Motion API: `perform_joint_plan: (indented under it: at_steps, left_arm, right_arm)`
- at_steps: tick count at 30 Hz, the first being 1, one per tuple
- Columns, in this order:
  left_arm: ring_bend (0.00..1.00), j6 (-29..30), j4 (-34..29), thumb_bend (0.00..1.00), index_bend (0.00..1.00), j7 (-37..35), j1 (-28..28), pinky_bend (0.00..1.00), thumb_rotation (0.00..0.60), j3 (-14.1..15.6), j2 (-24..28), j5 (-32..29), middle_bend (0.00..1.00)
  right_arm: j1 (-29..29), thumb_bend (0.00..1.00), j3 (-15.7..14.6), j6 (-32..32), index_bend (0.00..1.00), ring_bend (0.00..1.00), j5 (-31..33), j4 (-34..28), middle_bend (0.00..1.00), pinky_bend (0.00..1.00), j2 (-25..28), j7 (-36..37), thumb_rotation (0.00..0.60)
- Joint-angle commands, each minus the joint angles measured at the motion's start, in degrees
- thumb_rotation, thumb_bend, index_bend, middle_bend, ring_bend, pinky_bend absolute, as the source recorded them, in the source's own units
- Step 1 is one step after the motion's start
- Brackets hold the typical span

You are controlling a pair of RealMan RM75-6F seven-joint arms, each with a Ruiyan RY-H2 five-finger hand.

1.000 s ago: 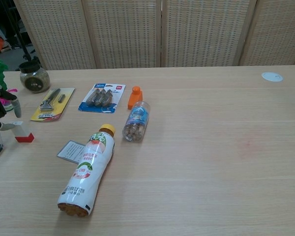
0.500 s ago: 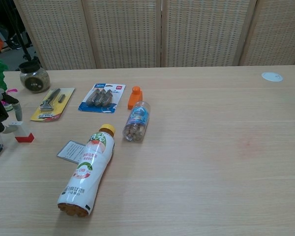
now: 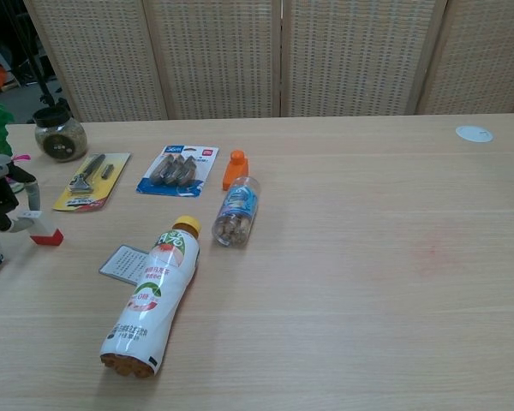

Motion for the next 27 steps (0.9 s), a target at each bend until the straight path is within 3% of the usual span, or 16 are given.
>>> perform_joint_plan:
  at_steps: [1, 7, 18, 22, 27]
  left_arm:
    - [0.92, 1.3, -2.9, 0.37, 0.61, 0.1, -0.1, 0.93, 0.600, -0.6, 1.6, 1.0, 1.00]
    - [0.92, 3.3, -8.8, 0.37, 0.62, 0.2, 0.2, 0.93, 0.600, -1.1, 5.0, 2.5, 1.00]
    - [0.92, 4.3, -26.2, 0.39, 0.63, 4.6, 3.2, 0.93, 0.600, 2.8, 20.4, 3.3, 1.00]
    - [0.92, 5.2, -27.2, 0.39, 0.64, -0.6, 6.2, 0.93, 0.600, 4.9, 24.3, 8.3, 1.00]
    - [0.92, 5.6, -23.6, 0.39, 0.64, -8.6, 9.4, 0.93, 0.600, 7.4, 25.3, 14.0, 1.00]
  right_arm:
    - [0.0, 0.00, 0.0, 0.0, 0.00, 0.00, 0.0, 0.0, 0.00, 0.00, 0.0, 0.1, 0.600]
    - [0.0, 0.00, -0.1, -0.1, 0.00, 0.00, 0.0, 0.0, 0.00, 0.00, 0.1, 0.4, 0.600]
    - [-0.1, 0.00, -0.2, 0.1, 0.00, 0.00, -0.3, -0.2, 0.00, 0.00, 0.2, 0.7, 0.600]
    - [-0.1, 0.00, -0.3, 0.1, 0.00, 0.00, -0.5, -0.2, 0.00, 0.00, 0.1, 0.7, 0.600]
    - [-0.1, 0.00, -0.4, 0.1, 0.00, 0.00, -0.6, -0.3, 0.00, 0.00, 0.1, 0.5, 0.600]
